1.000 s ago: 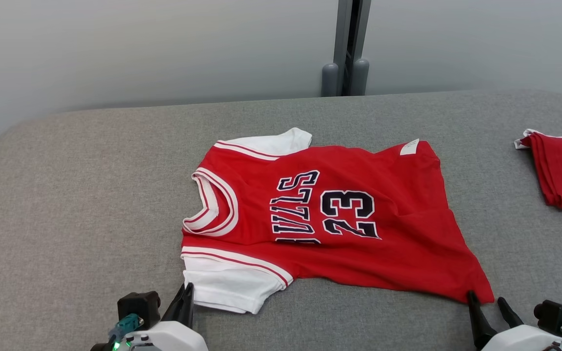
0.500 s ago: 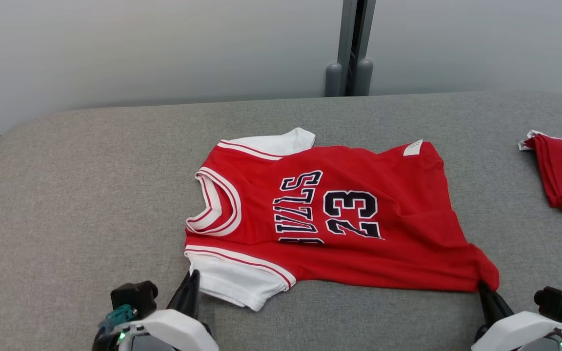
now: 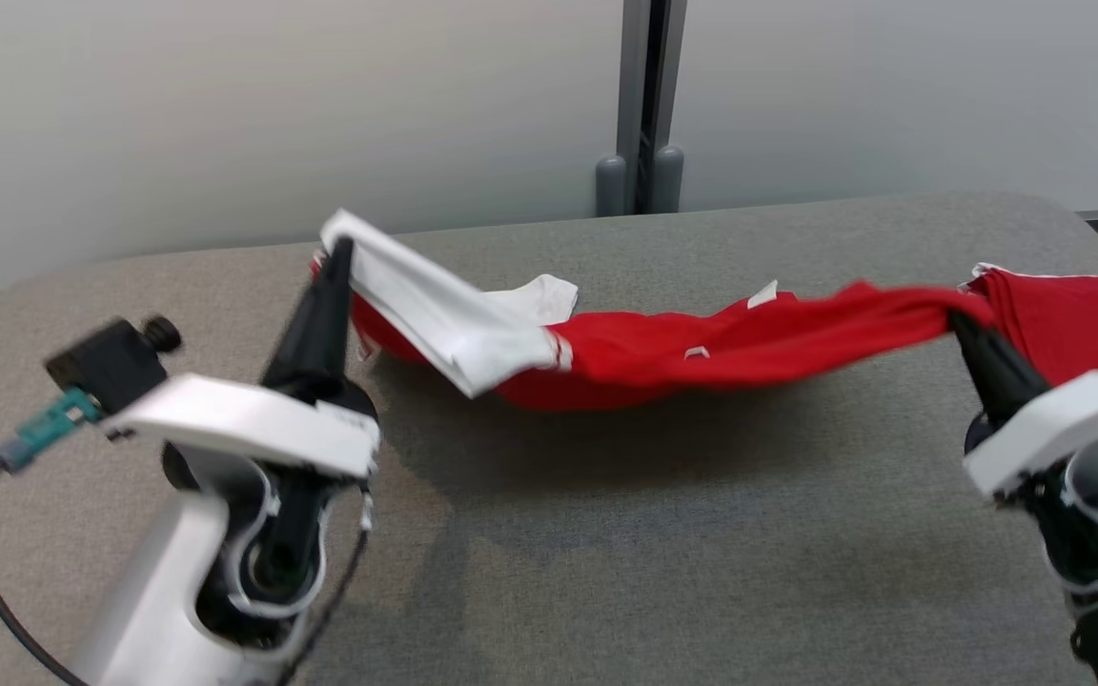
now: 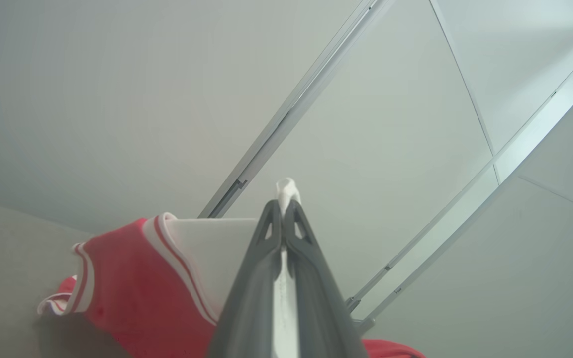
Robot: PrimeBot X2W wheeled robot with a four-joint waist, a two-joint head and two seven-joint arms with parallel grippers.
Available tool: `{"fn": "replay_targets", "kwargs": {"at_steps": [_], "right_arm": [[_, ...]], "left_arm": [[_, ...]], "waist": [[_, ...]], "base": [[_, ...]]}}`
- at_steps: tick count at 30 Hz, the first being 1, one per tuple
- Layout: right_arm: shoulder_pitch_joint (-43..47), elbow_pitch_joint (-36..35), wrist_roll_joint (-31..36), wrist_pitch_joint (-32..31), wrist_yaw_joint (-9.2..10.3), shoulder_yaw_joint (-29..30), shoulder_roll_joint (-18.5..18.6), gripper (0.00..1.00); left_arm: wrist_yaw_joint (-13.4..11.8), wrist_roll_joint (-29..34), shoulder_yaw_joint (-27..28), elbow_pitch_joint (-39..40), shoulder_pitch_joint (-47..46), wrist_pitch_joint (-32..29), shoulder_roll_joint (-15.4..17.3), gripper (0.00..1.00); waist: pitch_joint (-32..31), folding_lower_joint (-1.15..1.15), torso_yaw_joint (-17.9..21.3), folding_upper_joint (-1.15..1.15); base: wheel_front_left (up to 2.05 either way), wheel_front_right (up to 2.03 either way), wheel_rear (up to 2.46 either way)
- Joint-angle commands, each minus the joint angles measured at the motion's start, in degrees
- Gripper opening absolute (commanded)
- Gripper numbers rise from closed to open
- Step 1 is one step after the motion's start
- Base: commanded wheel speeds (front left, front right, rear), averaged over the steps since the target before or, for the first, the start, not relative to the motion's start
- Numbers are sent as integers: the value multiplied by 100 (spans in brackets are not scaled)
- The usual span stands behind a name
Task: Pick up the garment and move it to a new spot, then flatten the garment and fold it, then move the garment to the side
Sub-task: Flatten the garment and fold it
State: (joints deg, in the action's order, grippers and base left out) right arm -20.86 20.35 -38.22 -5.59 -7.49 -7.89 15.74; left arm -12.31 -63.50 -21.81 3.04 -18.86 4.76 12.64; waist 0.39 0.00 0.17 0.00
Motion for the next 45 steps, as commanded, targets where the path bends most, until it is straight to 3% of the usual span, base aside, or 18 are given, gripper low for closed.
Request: {"fn": "replay_targets", "kwargs": {"at_steps": [1, 8, 14, 18, 23, 28, 31, 36, 40, 41, 45], "right_arm": [[-125, -64, -88, -150, 0, 53, -6, 0], [-937, -275, -533, -1055, 0, 506, -186, 0], [-1484, 324, -380, -1444, 0, 1581, -920, 0], [-1986, 658, -101, -1748, 0, 2160, -1196, 0], [-2975, 959, 110, -2123, 0, 2423, -1272, 0], [-4400, 1641, 262, -2163, 0, 2459, -1275, 0], [-5418, 2006, 370, -1888, 0, 2266, -1277, 0], [-6949, 2516, 230, -917, 0, 1763, -1274, 0], [-7676, 2813, 15, 292, 0, 1341, -1275, 0], [-7676, 2813, 15, 292, 0, 1341, -1275, 0], [-7923, 2791, -334, 1449, 0, 817, -1274, 0]], "left_arm": [[-51, 20, 85, 22, -184, -1, 65, 0], [-329, 50, 396, -269, -907, 67, -1, 0], [-482, -84, 611, -572, -1164, 219, -212, 0], [-614, -160, 717, -762, -1434, 204, -322, 0], [-859, -245, 860, -1092, -2240, 56, -412, 0], [-1078, -201, 977, -1768, -3739, -145, -447, 0], [-1061, -82, 976, -2334, -4875, -158, -421, 0], [-780, 291, 919, -3338, -6829, 151, -350, 0], [-276, 615, 918, -4056, -7956, 797, -358, 0], [-276, 615, 918, -4056, -7956, 797, -358, 0], [188, 1196, 1057, -4366, -8622, 1034, -364, 0]], "waist": [[-45, 0, 53, 0], [-90, 0, 169, 0], [-93, 0, 231, 0], [16, 0, 257, 0], [449, 0, 261, 0], [1273, 0, 240, 0], [1853, 0, 254, 0], [2780, 0, 298, 0], [3138, 0, 263, 0], [3138, 0, 263, 0], [3415, 0, 188, 0]], "base": [[0, 0, 0], [0, 0, 0], [0, 0, 0], [0, 0, 0], [0, 0, 0], [0, 0, 0], [0, 0, 0], [0, 0, 0], [0, 0, 0], [0, 0, 0], [0, 0, 0]]}}
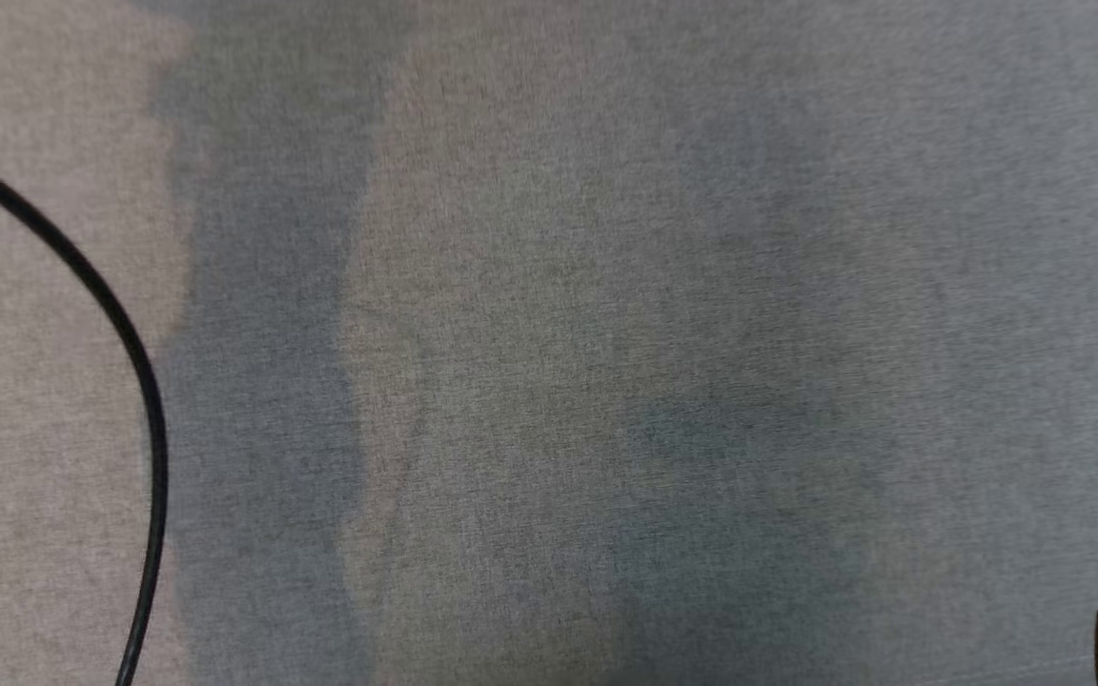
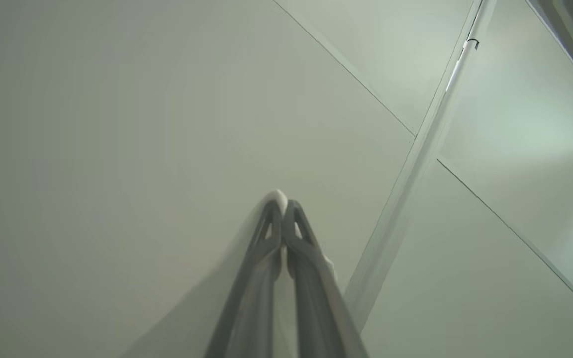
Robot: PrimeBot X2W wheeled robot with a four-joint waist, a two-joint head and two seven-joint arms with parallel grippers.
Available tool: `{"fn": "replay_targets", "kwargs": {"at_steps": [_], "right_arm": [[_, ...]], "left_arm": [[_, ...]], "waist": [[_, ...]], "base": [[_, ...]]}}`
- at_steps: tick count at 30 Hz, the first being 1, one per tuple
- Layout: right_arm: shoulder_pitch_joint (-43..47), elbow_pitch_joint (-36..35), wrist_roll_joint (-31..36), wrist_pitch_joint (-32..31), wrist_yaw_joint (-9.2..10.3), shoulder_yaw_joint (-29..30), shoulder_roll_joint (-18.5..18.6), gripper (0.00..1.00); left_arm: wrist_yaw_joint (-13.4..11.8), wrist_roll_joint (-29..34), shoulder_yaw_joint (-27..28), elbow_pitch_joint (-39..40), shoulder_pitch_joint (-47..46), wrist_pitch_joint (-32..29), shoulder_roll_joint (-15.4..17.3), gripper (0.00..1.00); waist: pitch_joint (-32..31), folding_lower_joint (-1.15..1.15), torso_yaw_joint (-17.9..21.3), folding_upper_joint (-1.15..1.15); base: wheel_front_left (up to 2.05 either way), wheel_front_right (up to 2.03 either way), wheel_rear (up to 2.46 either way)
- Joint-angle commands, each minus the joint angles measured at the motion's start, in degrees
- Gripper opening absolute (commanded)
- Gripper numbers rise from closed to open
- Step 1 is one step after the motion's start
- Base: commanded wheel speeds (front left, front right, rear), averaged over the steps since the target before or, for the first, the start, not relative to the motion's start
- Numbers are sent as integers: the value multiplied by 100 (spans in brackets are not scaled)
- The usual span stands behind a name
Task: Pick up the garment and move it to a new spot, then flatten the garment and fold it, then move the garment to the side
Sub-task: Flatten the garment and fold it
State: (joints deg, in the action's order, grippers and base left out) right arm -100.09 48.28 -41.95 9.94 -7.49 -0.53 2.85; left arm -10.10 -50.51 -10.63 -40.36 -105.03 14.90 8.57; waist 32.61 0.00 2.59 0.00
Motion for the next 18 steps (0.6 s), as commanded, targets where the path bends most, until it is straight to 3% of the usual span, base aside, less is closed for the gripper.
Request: {"fn": "replay_targets", "kwargs": {"at_steps": [1, 5, 9, 18], "right_arm": [[34, 1, -29, 63, 0, -49, 14, 0], [406, 165, -456, 230, 0, -584, 24, 0], [843, 428, -756, 138, 0, -1046, 166, 0], [1896, 727, -1392, 1, 0, -1792, 441, 0]], "left_arm": [[18, 113, 106, 63, -82, 28, 42, 0], [385, 823, 683, 297, 291, 20, -282, 0], [738, 1189, 852, 41, 792, 25, -446, 0], [1091, 1619, 910, -729, 2041, 25, -554, 0]], "waist": [[266, 0, -73, 0], [491, 0, -155, 0], [605, 0, -297, 0], [649, 0, -561, 0]], "base": [[0, 0, 0], [0, 0, 0], [0, 0, 0], [0, 0, 0]]}}
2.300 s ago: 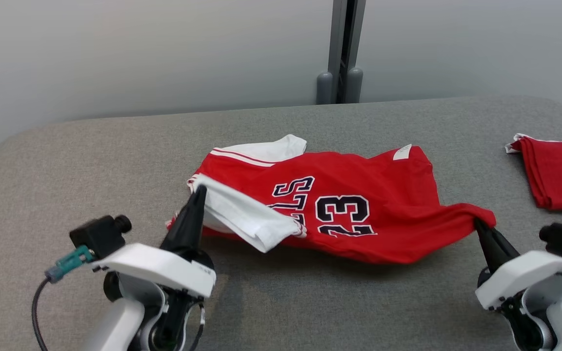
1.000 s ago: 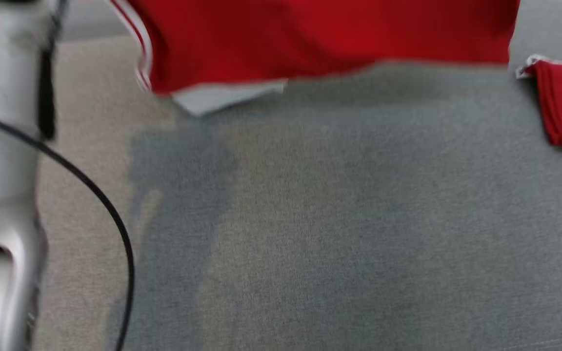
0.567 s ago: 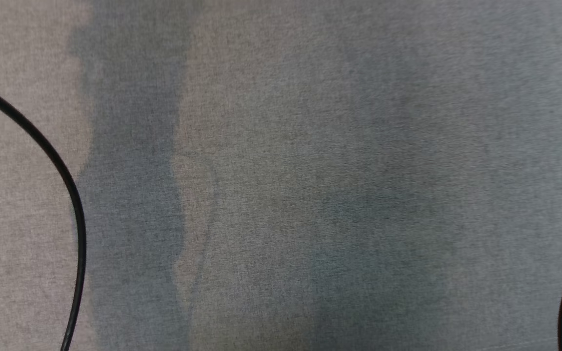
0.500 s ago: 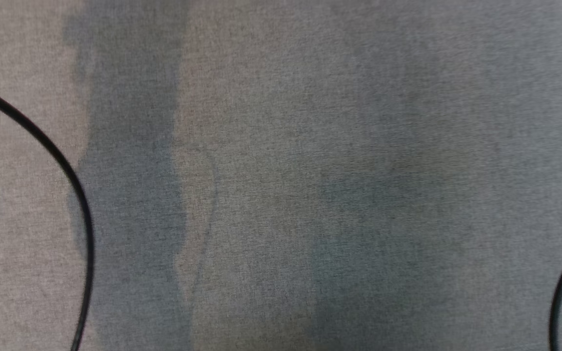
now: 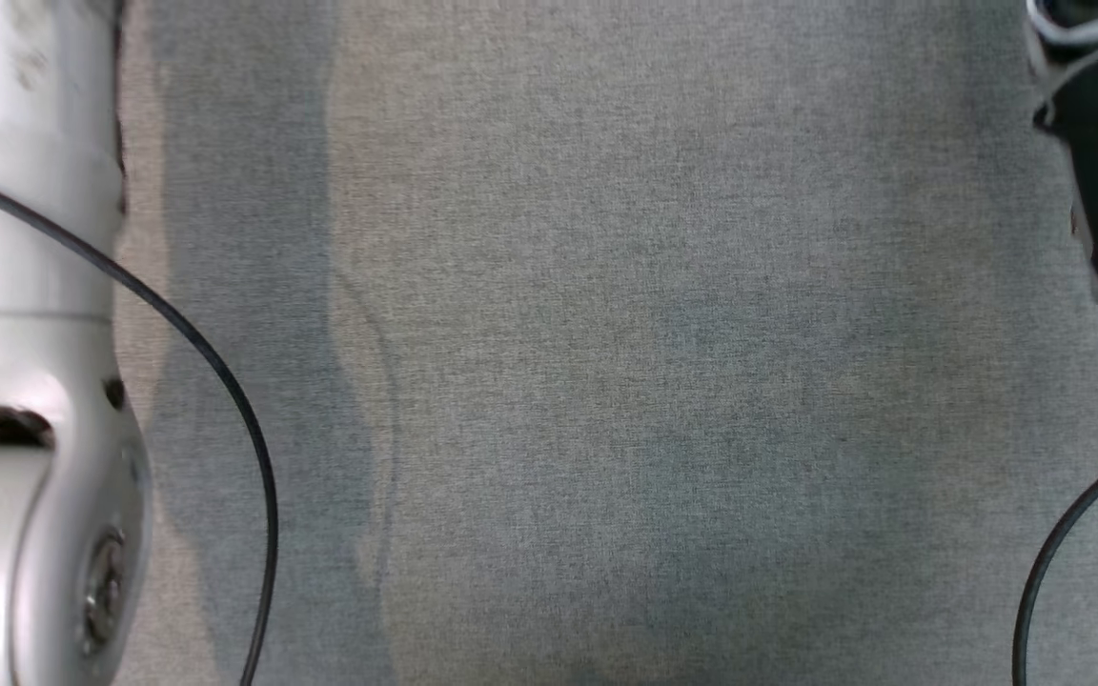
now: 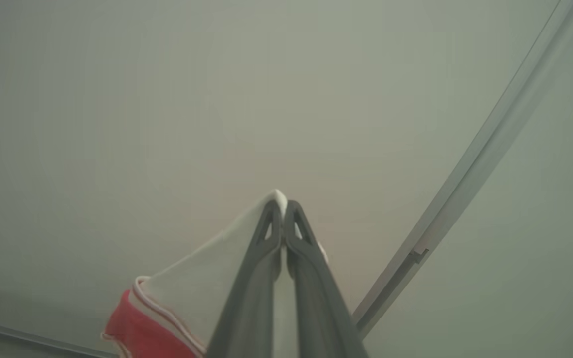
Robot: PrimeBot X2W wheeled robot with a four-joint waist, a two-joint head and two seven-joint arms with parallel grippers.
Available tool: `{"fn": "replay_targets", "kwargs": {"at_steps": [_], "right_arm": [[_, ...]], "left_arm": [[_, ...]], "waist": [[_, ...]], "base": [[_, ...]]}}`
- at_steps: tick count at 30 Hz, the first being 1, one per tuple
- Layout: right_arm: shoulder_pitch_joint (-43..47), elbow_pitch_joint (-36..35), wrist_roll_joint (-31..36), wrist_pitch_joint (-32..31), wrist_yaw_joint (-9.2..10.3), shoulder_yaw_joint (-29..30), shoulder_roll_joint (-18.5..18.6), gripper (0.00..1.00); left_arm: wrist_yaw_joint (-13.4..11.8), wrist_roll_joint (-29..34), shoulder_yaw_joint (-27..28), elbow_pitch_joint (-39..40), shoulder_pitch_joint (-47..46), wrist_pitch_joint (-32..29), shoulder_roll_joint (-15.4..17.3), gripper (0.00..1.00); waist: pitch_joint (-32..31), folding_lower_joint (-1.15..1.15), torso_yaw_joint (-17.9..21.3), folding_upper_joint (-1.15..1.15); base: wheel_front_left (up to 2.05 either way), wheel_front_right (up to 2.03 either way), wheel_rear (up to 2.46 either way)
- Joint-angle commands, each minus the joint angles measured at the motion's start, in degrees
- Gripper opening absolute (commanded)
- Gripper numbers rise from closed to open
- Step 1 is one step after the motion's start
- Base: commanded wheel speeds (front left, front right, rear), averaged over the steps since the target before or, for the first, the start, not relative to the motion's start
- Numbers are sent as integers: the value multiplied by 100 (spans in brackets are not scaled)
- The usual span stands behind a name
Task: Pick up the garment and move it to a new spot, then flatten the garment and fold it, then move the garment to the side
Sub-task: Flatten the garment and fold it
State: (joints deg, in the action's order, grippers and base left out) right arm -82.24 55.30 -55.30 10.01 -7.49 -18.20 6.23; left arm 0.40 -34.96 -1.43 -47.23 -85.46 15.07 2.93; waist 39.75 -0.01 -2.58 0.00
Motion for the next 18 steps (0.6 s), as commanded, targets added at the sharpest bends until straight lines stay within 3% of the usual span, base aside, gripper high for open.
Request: {"fn": "replay_targets", "kwargs": {"at_steps": [1, 13, 18], "right_arm": [[247, 56, -151, -10, 0, -62, 129, 0], [1760, 467, -842, -524, 0, -714, 430, 0], [2135, 573, -985, -631, 0, -891, 517, 0]], "left_arm": [[82, 86, -59, -177, 250, 9, 6, 0], [251, 824, -1058, -1765, 1752, -21, 55, 0], [344, 1278, -1580, -2192, 2141, -100, 232, 0]], "waist": [[-117, 1, -61, 0], [-1172, 1, -232, 0], [-1497, 1, -298, 0]], "base": [[0, 0, 0], [0, 0, 0], [0, 0, 0]]}}
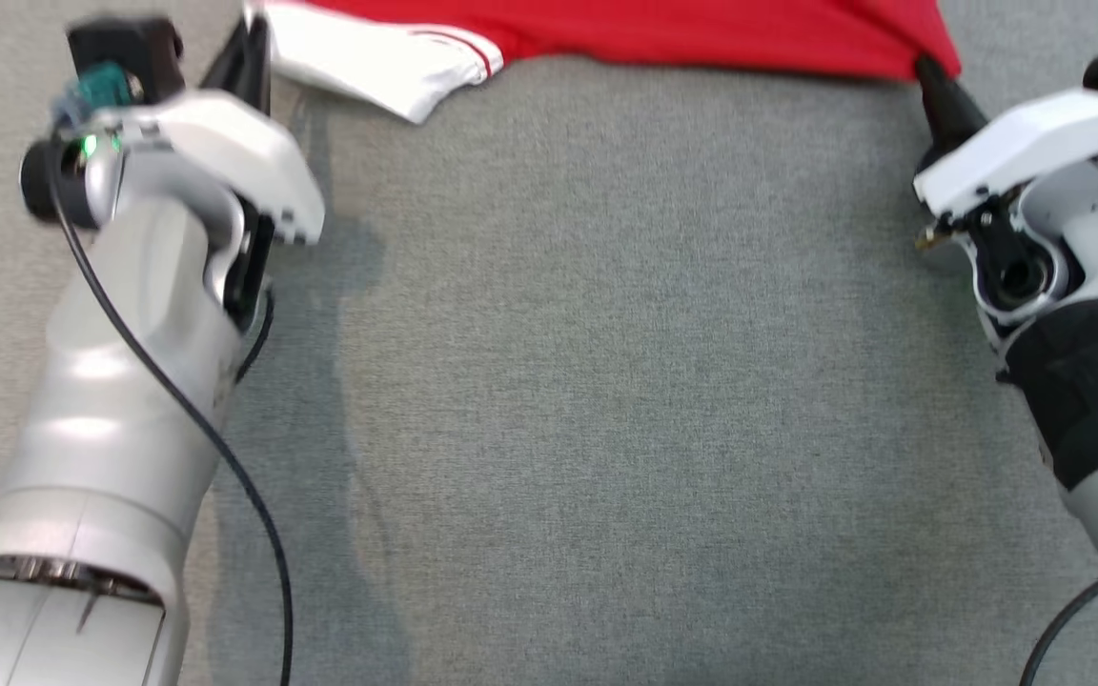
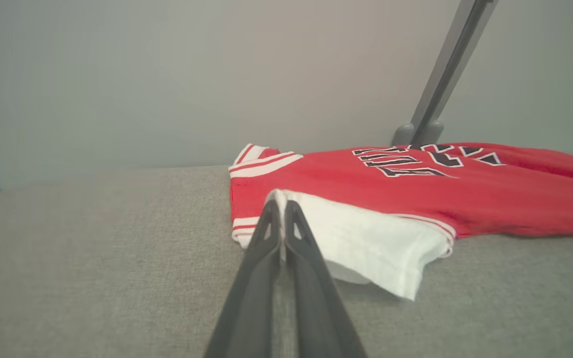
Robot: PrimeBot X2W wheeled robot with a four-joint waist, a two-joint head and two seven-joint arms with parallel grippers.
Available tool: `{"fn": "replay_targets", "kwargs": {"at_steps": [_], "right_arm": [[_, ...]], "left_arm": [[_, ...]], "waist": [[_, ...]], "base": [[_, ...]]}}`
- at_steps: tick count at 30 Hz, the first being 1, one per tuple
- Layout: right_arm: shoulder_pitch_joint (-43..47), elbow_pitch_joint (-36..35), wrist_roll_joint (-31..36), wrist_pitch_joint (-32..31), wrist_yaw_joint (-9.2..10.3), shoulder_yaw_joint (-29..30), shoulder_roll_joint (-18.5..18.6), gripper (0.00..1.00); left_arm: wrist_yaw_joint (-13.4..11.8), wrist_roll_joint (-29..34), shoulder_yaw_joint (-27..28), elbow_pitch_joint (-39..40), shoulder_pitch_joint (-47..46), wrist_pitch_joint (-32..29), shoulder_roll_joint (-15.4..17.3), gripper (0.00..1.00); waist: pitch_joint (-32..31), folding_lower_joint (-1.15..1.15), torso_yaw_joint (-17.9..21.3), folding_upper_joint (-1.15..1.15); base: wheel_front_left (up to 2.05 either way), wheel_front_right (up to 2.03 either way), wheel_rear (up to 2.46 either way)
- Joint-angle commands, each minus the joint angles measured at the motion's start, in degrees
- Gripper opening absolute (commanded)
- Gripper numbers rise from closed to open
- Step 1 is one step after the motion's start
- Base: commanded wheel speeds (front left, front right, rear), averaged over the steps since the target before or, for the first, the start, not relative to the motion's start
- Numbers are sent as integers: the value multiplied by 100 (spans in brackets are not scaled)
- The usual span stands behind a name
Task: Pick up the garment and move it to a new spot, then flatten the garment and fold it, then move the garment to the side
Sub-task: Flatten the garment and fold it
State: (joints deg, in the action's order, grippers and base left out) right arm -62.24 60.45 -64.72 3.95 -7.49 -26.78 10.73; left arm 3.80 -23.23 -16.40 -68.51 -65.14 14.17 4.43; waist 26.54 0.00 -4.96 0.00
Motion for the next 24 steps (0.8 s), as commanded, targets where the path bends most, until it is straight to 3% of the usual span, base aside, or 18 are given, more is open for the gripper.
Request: {"fn": "replay_targets", "kwargs": {"at_steps": [1, 15, 19, 24], "right_arm": [[192, 77, -53, -12, 0, -69, 90, 0], [602, 285, -115, 62, 0, -484, 292, 0], [665, 308, -81, 90, 0, -654, 327, 0], [736, 296, -29, 197, 0, -855, 380, 0]], "left_arm": [[24, 224, -214, -121, 174, -41, 115, 0], [351, 891, -1356, -426, 930, -814, 365, 0], [370, 709, -1738, -280, 1235, -1184, 267, 0], [367, 178, -2439, 344, 1600, -1770, 454, 0]], "waist": [[-235, 0, -70, 0], [-809, 0, -135, 0], [-923, 0, -140, 0], [-1030, 0, -172, 0]], "base": [[0, 0, 0], [0, 0, 0], [0, 0, 0], [0, 0, 0]]}}
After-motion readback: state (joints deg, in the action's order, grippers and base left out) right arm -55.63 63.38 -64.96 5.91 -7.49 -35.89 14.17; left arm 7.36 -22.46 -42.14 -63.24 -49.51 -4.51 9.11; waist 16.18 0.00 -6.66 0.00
